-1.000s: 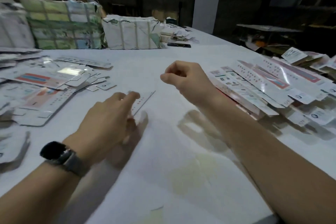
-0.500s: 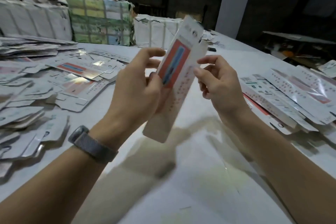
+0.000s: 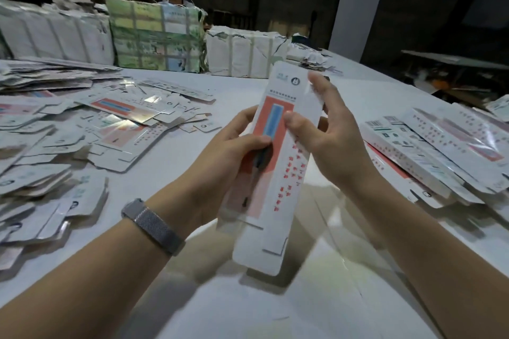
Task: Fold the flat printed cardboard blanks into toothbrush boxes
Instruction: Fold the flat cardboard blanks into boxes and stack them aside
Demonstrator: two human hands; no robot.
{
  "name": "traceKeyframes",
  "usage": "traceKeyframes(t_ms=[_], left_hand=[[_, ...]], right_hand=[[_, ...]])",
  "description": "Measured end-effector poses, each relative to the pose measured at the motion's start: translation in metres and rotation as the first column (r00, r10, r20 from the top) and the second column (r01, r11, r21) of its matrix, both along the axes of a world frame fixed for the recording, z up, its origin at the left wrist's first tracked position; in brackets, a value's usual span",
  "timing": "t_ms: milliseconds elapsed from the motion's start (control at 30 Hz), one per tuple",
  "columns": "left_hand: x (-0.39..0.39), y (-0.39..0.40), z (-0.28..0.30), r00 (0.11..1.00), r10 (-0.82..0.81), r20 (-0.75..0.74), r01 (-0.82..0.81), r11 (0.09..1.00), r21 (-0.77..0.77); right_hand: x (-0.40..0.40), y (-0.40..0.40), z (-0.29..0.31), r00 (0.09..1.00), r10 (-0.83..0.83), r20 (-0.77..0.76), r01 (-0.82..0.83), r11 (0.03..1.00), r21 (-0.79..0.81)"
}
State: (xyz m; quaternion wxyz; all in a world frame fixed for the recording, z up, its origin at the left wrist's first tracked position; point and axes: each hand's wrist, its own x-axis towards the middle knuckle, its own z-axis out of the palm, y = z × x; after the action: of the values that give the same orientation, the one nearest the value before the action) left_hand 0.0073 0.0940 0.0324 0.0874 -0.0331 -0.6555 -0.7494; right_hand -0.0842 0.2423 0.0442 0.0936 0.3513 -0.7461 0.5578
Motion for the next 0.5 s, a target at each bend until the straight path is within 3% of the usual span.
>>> traceKeyframes(t_ms=[100,200,300,433,500], left_hand=[[0.001,0.006,-0.001,0.994,-0.105,0.002,0.103,0.982,0.16],[0.007,0.008,-0.002,0.974,-0.197,0.108,0.153,0.934,0.323],[0.005,0.004,-0.004,0.962,-0.226,0.155,0.167,0.933,0.32],[0.004,-0.001,-0.004,0.946,-0.306,0.106,0.264,0.919,0.291],[0.003,-0.001,-0.004,0.954,-0.287,0.088,0.255,0.93,0.266]], right_hand=[[-0.001,-0.001,0.0,0.997,-0.034,-0.065,0.038,0.997,0.06],[-0.002,-0.002,-0.002,0.997,-0.057,-0.046,0.062,0.992,0.113],[-0.003,-0.002,-0.003,0.997,-0.074,-0.018,0.076,0.991,0.11],[0.004,-0.004,0.004,0.994,0.042,0.102,-0.038,0.998,-0.039],[0.005,-0.003,0.008,0.99,0.057,0.129,-0.053,0.998,-0.036]])
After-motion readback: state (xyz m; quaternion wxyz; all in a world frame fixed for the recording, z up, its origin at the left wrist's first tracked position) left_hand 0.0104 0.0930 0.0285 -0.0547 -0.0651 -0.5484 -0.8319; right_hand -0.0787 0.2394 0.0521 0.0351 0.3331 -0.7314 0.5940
